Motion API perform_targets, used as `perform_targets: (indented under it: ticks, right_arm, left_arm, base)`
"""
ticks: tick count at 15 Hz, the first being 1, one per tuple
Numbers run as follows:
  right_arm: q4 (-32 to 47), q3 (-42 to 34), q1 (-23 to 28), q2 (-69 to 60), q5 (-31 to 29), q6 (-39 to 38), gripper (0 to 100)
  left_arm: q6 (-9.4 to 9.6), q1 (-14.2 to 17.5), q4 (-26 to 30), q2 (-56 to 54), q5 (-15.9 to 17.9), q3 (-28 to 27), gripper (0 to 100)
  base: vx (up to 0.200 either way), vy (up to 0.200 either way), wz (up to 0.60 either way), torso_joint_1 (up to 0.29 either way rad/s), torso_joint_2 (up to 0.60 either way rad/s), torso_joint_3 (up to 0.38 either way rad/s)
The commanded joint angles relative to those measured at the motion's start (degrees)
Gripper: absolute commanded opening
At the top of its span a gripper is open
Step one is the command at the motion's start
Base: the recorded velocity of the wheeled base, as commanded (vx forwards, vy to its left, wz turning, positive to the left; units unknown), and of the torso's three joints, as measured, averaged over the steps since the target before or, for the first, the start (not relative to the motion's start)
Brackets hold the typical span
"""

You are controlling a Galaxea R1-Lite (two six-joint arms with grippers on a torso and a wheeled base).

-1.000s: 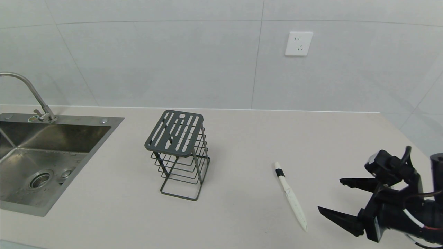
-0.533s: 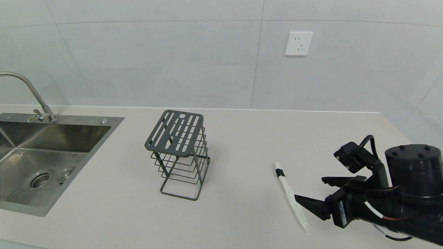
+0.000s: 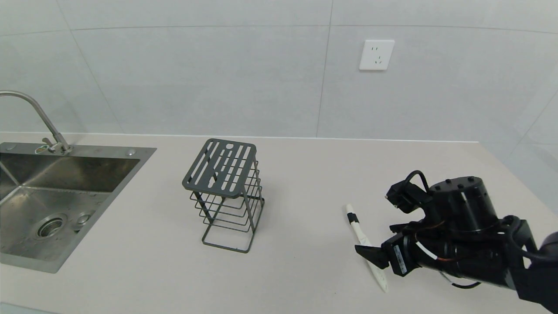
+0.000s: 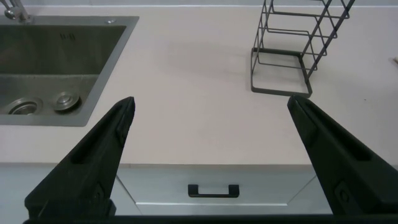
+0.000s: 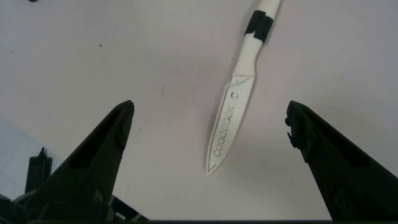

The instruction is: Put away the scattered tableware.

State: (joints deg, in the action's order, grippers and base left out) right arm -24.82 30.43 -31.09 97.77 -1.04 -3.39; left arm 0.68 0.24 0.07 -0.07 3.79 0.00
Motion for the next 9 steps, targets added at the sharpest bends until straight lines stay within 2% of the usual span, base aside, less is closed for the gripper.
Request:
perform_targets:
  ticks: [1, 9]
  right_arm:
    - [1.6, 2.8, 0.8, 4.4, -0.9, 0.0, 100]
    - [2.0, 5.2, 2.9, 12.4, -1.2, 0.5, 100]
  left_arm:
    - [0.02, 0.0, 0.0, 0.1, 0.0, 0.0, 100]
    - [0.20, -0.1, 0.1, 0.1, 0.0, 0.0, 100]
  base:
    - [0.000, 0.000, 0.00, 0.000, 0.00, 0.000]
    - [0.000, 0.000, 0.00, 0.000, 0.00, 0.000]
